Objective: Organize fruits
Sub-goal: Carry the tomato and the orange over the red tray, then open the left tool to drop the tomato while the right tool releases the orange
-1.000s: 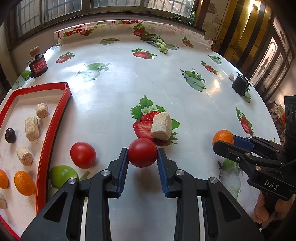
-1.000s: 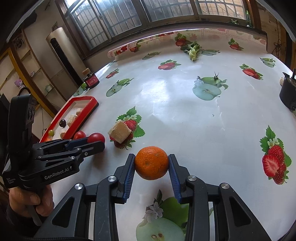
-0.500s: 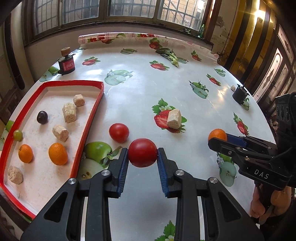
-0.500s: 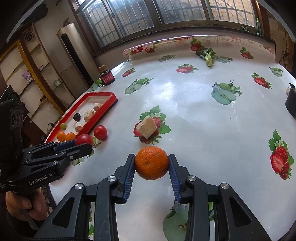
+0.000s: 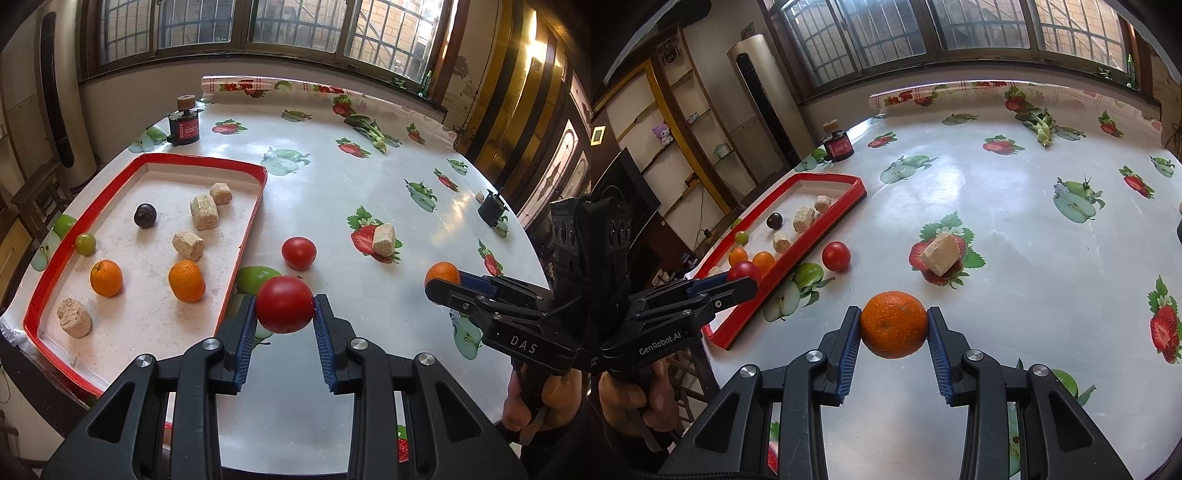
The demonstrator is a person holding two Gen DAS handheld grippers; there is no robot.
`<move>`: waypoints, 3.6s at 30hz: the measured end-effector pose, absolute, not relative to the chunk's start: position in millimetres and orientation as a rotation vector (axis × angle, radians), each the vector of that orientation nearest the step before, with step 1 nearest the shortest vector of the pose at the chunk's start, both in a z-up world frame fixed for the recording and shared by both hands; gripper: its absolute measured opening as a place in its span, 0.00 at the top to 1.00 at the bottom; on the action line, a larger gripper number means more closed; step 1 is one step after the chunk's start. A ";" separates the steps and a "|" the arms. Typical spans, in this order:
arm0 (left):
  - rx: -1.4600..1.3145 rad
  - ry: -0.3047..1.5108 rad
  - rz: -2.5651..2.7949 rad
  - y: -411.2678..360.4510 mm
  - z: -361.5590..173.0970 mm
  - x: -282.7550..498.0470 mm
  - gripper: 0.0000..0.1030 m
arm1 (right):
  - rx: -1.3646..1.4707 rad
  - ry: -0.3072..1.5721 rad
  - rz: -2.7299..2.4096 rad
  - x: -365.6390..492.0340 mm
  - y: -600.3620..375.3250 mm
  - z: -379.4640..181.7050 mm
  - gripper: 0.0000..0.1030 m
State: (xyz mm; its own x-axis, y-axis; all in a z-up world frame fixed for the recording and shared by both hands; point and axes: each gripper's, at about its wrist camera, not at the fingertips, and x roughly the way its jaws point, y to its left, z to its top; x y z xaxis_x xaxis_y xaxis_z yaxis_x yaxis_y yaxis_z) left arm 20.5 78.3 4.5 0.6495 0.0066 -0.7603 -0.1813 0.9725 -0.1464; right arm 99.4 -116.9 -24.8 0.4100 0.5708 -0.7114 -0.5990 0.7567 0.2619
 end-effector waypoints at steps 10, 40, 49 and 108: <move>-0.240 0.846 0.150 97.8 6.4 3.9 0.73 | -0.058 0.876 0.773 93.9 -95.9 -19.2 0.64; -0.364 0.823 0.267 171.4 0.5 -24.7 0.72 | -0.141 0.870 0.900 95.3 -9.1 -11.8 0.65; -0.397 0.840 0.292 186.7 -8.6 -21.8 0.72 | -0.155 0.868 0.931 109.7 20.3 -10.5 0.65; -0.402 0.908 0.307 177.5 -19.7 -2.2 0.54 | -0.172 0.880 0.936 133.7 49.2 -15.5 0.54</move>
